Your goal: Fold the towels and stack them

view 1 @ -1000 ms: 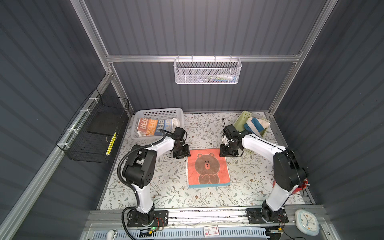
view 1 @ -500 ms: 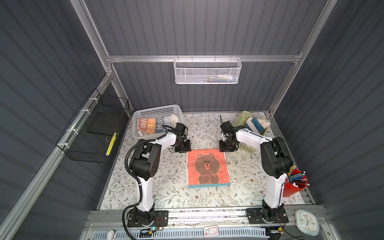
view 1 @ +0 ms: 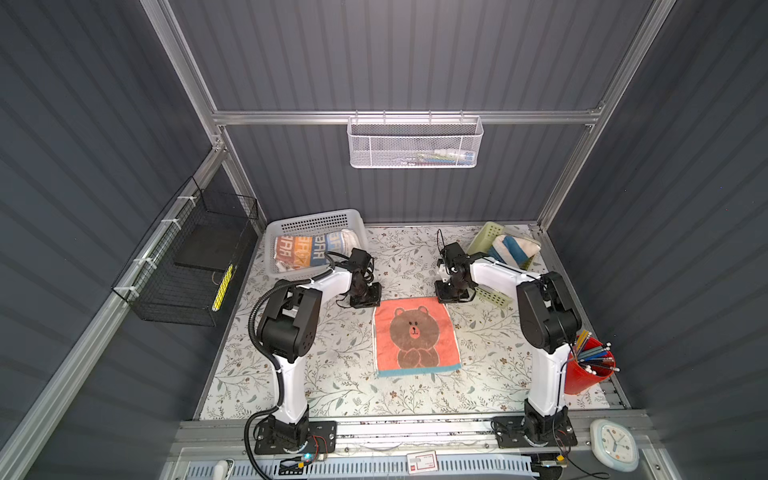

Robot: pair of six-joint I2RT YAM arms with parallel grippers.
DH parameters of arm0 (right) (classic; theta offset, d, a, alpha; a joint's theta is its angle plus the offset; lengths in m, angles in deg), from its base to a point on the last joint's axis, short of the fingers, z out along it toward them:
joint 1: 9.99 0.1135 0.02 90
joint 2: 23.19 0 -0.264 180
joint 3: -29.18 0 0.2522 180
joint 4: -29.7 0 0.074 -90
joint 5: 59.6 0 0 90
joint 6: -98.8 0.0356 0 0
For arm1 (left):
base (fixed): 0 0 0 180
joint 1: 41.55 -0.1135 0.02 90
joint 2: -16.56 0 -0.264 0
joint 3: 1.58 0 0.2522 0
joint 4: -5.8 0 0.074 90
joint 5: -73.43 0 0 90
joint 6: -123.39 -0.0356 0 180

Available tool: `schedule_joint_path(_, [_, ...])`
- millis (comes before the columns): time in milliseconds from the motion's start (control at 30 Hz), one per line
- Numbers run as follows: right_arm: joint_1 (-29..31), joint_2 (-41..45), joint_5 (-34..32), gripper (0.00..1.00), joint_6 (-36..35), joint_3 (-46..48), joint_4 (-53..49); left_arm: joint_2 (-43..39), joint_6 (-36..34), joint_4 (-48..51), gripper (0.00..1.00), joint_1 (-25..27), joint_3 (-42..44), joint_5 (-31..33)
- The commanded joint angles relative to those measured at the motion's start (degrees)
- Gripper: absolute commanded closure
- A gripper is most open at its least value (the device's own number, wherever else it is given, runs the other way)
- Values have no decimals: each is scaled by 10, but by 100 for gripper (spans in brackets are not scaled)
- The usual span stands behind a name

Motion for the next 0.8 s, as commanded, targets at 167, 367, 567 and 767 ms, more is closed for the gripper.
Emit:
schedule_joint_path(167, [-1, 112, 3, 96, -22, 53, 40, -77, -45, -22, 100, 0, 9, -10])
schedule_joint_path(367, [-1, 140, 20, 97, -37, 97, 51, -93, -67, -15, 100, -1, 31, -39])
schedule_joint_path(567, [0, 213, 38, 95, -15, 234, 114, -154, -61, -69, 100, 0, 127, -71])
schedule_joint_path(767, [5, 282, 58, 91, 30, 356, 129, -245, -44, -109, 100, 1, 244, -85])
